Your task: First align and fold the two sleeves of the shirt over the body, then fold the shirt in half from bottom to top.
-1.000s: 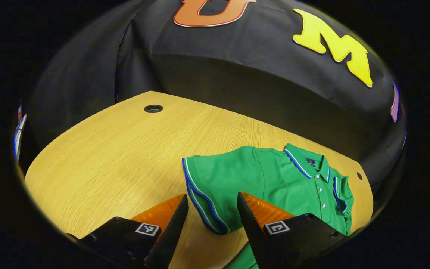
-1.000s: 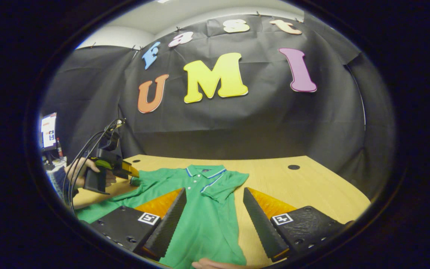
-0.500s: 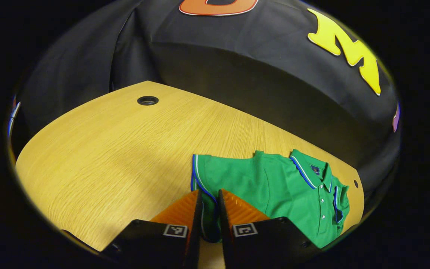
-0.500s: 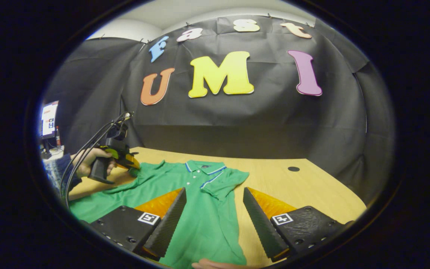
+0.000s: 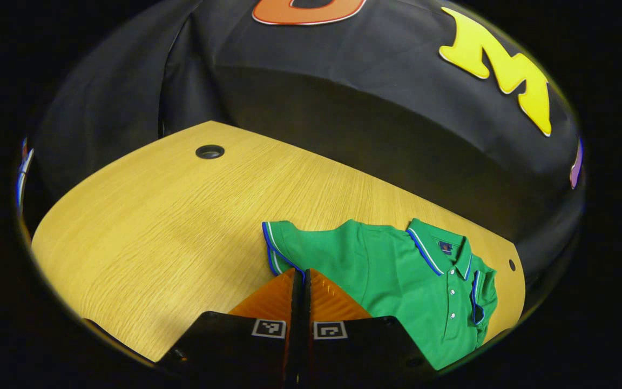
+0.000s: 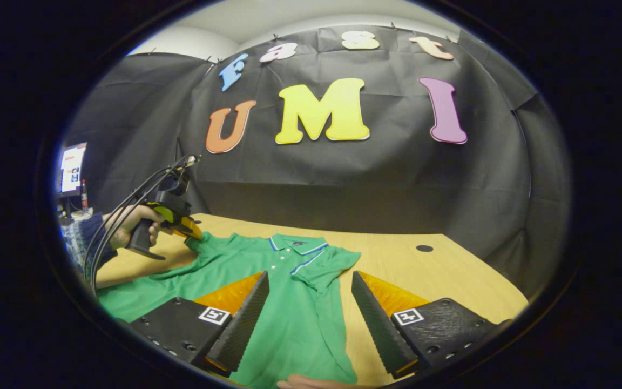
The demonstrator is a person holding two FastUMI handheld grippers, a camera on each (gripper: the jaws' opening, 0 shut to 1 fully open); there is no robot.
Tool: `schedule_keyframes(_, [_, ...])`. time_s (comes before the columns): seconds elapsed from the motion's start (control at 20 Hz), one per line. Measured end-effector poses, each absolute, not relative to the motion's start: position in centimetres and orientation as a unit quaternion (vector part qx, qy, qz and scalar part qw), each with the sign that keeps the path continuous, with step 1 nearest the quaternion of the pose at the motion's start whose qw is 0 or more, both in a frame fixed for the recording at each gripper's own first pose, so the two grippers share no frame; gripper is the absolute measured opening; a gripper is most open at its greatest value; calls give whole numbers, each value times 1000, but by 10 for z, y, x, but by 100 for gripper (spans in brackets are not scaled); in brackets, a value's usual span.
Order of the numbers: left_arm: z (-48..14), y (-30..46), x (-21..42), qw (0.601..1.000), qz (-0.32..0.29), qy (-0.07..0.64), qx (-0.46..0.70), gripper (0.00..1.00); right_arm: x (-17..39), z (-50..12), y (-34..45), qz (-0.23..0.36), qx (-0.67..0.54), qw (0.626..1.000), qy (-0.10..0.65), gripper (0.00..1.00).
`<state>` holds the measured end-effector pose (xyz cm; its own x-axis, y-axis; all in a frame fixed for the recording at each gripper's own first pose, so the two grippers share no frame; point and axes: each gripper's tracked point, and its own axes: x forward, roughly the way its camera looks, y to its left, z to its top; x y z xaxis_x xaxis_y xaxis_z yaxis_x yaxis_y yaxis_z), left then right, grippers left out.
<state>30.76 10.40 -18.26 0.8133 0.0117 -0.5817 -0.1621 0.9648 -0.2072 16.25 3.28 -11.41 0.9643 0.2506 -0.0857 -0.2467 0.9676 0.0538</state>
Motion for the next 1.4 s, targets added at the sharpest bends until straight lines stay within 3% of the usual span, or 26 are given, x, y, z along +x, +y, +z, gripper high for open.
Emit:
schedule_keyframes(0.35, [-150,21,313,955,-13,290,-55,6,162,-106,24,116,51,991,31,93])
schedule_keyframes(0.75, [-169,-50,304,946,-41,320,13,10,166,-124,31,117,49,990,63,93])
schedule_keyframes(0.8, [-166,-60,298,947,-52,318,4,29,166,-126,34,119,43,990,66,93])
schedule_keyframes(1.05, [-128,-79,271,956,-86,278,-24,66,165,-125,39,117,-2,992,49,93])
schedule_keyframes(1.2, [-100,-63,241,968,-70,239,-28,100,163,-127,40,116,-7,992,46,95])
schedule_keyframes(1.4, [-78,-38,195,979,-63,189,-42,100,153,-131,44,124,-9,990,59,95])
